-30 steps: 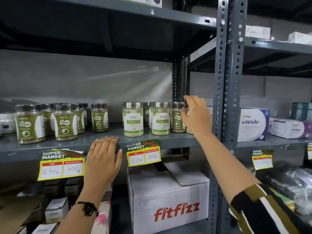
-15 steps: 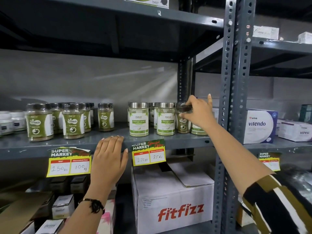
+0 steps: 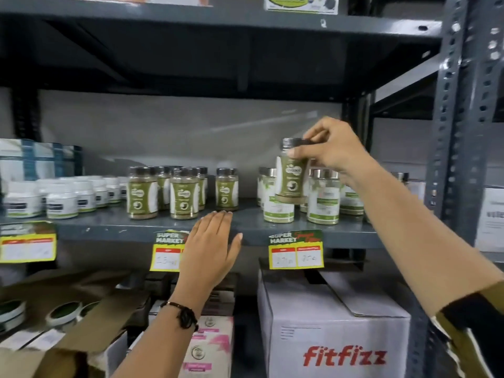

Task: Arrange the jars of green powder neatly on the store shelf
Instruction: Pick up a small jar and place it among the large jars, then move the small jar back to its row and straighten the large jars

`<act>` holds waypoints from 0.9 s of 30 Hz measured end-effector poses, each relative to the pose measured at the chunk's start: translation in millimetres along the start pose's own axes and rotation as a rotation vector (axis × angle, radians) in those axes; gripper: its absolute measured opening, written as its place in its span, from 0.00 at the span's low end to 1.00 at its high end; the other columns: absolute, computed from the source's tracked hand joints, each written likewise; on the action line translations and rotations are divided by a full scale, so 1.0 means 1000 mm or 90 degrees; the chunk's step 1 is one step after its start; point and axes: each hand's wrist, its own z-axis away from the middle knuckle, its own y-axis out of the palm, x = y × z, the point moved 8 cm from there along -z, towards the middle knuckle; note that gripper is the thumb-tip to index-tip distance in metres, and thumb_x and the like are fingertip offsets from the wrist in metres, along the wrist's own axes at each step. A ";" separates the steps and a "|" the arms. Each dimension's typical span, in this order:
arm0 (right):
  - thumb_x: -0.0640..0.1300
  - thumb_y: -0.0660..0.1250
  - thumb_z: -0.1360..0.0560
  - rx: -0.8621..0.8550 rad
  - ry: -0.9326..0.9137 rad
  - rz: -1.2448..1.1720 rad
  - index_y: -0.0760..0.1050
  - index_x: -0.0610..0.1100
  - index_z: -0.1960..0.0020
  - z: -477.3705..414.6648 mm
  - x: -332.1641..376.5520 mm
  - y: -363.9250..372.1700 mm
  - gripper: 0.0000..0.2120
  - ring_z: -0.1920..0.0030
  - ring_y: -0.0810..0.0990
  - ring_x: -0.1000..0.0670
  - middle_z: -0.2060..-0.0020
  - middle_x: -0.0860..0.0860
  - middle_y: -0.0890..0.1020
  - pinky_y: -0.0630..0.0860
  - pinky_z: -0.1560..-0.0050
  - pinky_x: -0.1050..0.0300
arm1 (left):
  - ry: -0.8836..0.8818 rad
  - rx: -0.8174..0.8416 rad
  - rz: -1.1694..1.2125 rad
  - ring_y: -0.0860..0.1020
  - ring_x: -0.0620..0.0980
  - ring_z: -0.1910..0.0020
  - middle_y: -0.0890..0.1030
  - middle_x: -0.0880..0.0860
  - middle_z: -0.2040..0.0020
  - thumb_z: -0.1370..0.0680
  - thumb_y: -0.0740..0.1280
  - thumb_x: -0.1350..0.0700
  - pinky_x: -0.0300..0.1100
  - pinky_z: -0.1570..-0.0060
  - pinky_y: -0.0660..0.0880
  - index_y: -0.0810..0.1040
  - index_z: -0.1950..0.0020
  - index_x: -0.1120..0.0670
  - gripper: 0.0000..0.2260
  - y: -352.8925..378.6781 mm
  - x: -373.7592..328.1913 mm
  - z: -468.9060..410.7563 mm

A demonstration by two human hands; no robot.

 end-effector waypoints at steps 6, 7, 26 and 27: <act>0.41 0.80 0.40 0.054 -0.008 -0.002 0.69 0.47 0.63 -0.024 0.005 0.098 0.19 0.64 0.73 0.53 0.66 0.52 0.73 0.71 0.66 0.59 | 0.022 0.031 -0.018 0.74 0.54 0.41 0.78 0.55 0.41 0.23 0.55 0.46 0.48 0.38 0.65 0.74 0.37 0.59 0.22 -0.002 0.031 0.011; 0.40 0.80 0.40 0.066 -0.001 0.010 0.69 0.47 0.63 -0.026 0.002 0.112 0.19 0.63 0.74 0.52 0.65 0.52 0.74 0.71 0.66 0.60 | 0.019 0.025 -0.008 0.73 0.54 0.41 0.78 0.55 0.41 0.22 0.55 0.46 0.47 0.38 0.65 0.74 0.37 0.59 0.22 -0.003 0.031 0.011; 0.46 0.77 0.34 0.046 -0.058 0.091 0.73 0.44 0.48 -0.022 -0.020 0.139 0.19 0.54 0.76 0.50 0.51 0.49 0.77 0.73 0.55 0.59 | -0.014 -0.020 0.012 0.74 0.52 0.43 0.79 0.54 0.44 0.22 0.57 0.47 0.46 0.38 0.62 0.75 0.40 0.57 0.19 0.001 0.028 0.010; 0.45 0.76 0.33 0.006 -0.088 0.072 0.74 0.44 0.48 -0.018 -0.015 0.121 0.17 0.56 0.77 0.51 0.53 0.50 0.78 0.74 0.56 0.59 | -0.016 -0.028 0.013 0.74 0.53 0.44 0.79 0.54 0.45 0.22 0.57 0.47 0.46 0.39 0.63 0.76 0.41 0.58 0.19 0.000 0.028 0.010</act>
